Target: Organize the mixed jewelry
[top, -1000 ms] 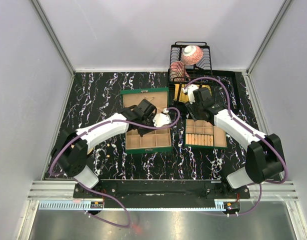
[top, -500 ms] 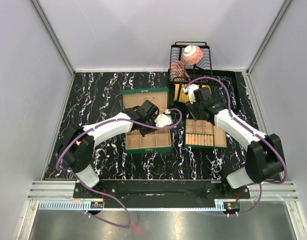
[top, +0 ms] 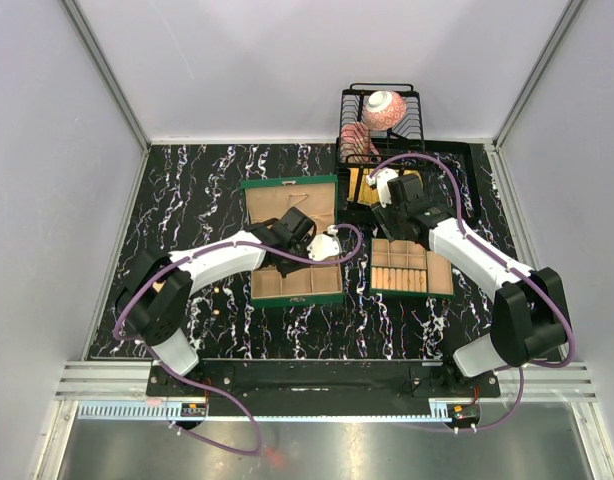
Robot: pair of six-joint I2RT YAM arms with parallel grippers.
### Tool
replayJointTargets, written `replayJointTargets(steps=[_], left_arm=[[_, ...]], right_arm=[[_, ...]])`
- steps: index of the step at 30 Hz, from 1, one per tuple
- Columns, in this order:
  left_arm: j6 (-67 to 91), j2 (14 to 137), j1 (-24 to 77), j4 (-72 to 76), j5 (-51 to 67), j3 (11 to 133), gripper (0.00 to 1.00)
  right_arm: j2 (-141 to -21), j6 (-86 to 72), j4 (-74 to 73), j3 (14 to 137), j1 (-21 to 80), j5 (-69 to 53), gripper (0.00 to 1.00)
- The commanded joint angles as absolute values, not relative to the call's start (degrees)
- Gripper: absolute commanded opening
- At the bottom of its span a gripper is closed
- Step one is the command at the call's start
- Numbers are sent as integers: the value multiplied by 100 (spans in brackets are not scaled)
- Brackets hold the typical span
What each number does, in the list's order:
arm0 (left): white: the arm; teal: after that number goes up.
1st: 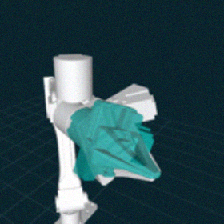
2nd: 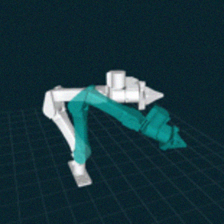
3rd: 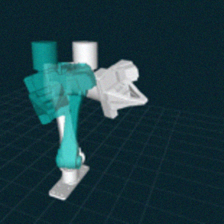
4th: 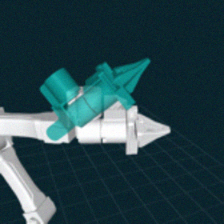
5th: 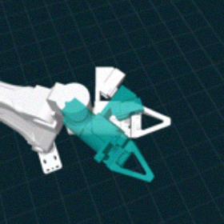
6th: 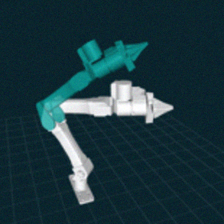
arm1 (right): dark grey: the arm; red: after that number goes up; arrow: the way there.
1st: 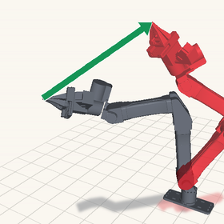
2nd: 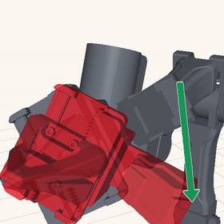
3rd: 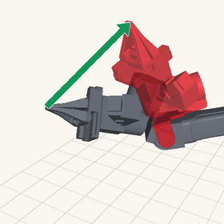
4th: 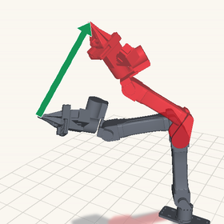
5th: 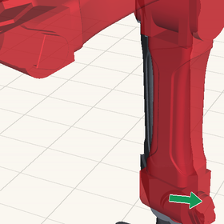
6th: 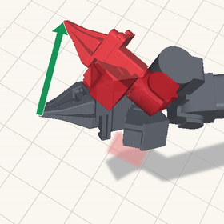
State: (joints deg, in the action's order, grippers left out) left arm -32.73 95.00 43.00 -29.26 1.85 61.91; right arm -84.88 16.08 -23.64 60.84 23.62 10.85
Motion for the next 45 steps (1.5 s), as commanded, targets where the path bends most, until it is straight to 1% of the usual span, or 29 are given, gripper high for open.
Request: replayJointTargets(steps=[1,11,20,25,28,37,41,44,45], left_arm=[[-3305,9536,4307,-2593,18,6135,0],[-3480,9861,4307,-2680,18,6494,0],[-3296,10055,4324,-2971,140,6882,0],[-3296,10160,4333,-3146,281,7013,5],[-3313,10230,4359,-3190,325,7084,6],[-3314,10371,4386,-3278,483,7189,6],[-3331,10415,4386,-3305,440,7216,10],[-3340,10450,4377,-3340,431,7260,16],[-3340,10459,4386,-3357,431,7295,21]], right_arm=[[-8314,1564,-2180,6144,2312,993,54],[-8297,1564,-2188,6135,2320,1002,54],[-8306,1582,-2180,6108,2303,993,54],[-8314,1582,-2180,6117,2312,984,54],[-8306,1582,-2180,6108,2303,1002,54],[-8297,1573,-2180,6108,2303,1002,55],[-8306,1573,-2180,6108,2303,993,55],[-8288,1573,-2180,6100,2303,984,55],[-8297,1573,-2188,6100,2294,984,55]])
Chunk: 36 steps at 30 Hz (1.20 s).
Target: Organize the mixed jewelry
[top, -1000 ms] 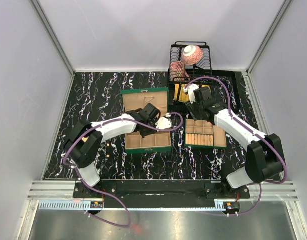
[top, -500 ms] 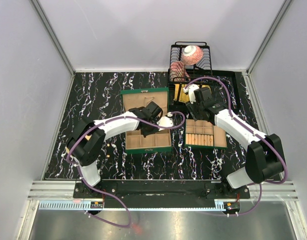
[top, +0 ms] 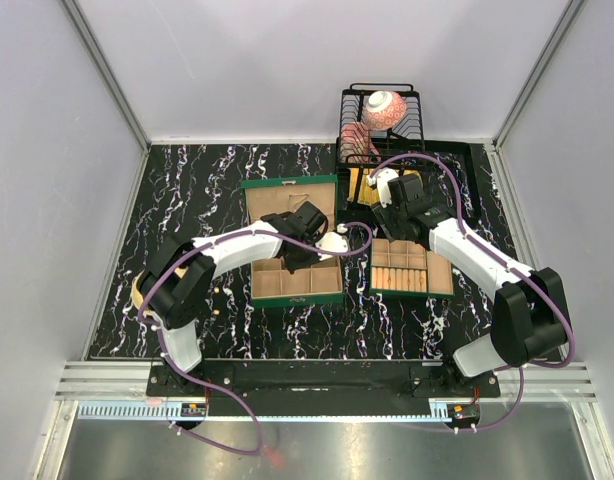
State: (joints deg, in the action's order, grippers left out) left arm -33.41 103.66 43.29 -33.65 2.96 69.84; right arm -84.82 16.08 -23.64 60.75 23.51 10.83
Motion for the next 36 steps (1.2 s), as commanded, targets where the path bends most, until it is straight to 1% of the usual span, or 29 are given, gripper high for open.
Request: replayJointTargets(steps=[1,2,3,7,16,20,24,31,36], left_arm=[[-3340,10450,4386,-3392,422,7312,23],[-3340,10450,4377,-3401,422,7347,26],[-3340,10433,4377,-3419,422,7356,30],[-3340,10362,4386,-3445,431,7365,36],[-3305,10257,4386,-3437,325,7330,40],[-3322,10099,4386,-3401,168,7313,48],[-3287,9827,4368,-3296,53,7304,53],[-3226,9317,4307,-3287,9,7339,55],[-3156,8544,4211,-3278,52,7067,56]], right_arm=[[-8297,1573,-2180,6100,2303,984,55],[-8297,1573,-2180,6100,2303,993,55],[-8288,1573,-2180,6100,2303,984,55],[-8297,1573,-2180,6100,2303,984,55],[-8297,1573,-2180,6091,2303,975,55],[-8323,1573,-2180,6091,2303,967,55],[-8315,1573,-2188,6091,2303,967,55],[-8297,1582,-2180,6073,2303,984,55],[-8157,1722,-2311,6038,2285,853,55]])
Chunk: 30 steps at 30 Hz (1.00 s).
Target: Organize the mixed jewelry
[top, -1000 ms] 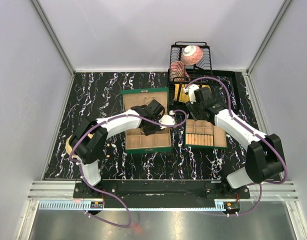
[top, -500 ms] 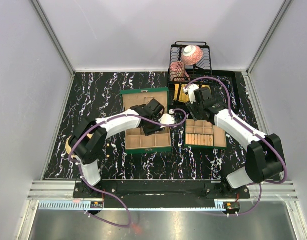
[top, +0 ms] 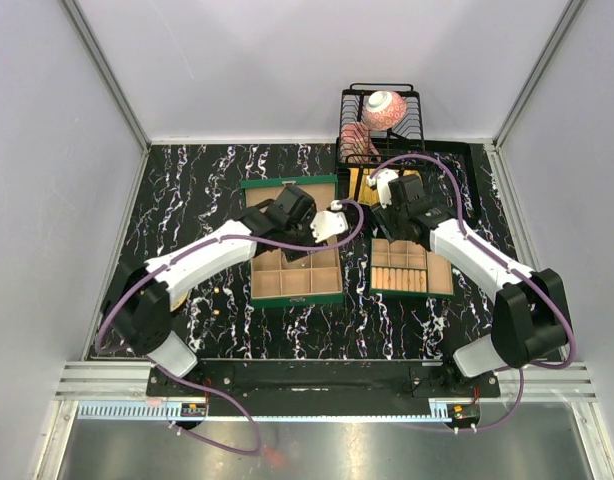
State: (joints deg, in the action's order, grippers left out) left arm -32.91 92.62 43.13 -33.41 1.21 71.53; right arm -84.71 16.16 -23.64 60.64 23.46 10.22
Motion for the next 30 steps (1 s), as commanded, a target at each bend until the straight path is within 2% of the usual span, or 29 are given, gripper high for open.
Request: replayJointTargets(steps=[1,8,17,24,30], left_arm=[[-3129,8395,4166,-3287,148,6953,58],[-3014,7025,3123,-4129,676,6478,61],[-3550,6004,1549,-4737,1178,5459,61],[-4034,6055,1082,-4369,1283,4607,58],[-4219,6573,923,-3736,1170,4149,58]], right_arm=[[-8121,1757,-2338,6029,2294,679,55],[-7629,2047,-2672,5933,2303,343,55],[-7515,1995,-2769,5915,2303,18,54],[-7550,1995,-2769,5889,2303,-264,53],[-7374,2083,-2795,5801,2303,-263,53]])
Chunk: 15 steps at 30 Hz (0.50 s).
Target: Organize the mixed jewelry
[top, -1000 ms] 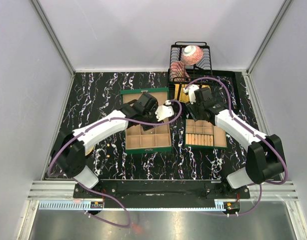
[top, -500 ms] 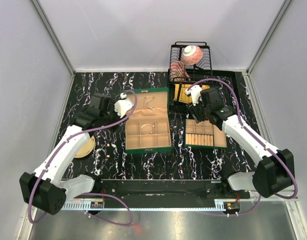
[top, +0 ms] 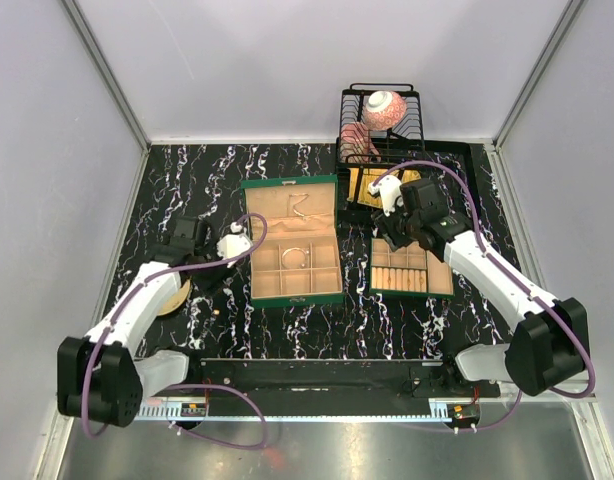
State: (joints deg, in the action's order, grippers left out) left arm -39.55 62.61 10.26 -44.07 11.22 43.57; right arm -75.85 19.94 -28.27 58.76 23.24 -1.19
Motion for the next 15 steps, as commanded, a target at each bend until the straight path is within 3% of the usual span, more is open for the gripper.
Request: replayJointTargets(steps=[1,15], left_arm=[[-4219,6774,914,-3596,1125,4131,58],[-4403,7769,694,-3296,1204,4201,58]], right_arm=[[-7339,2074,-2804,5749,2303,-281,53],[-7295,2074,-2804,5564,2303,-475,52]])
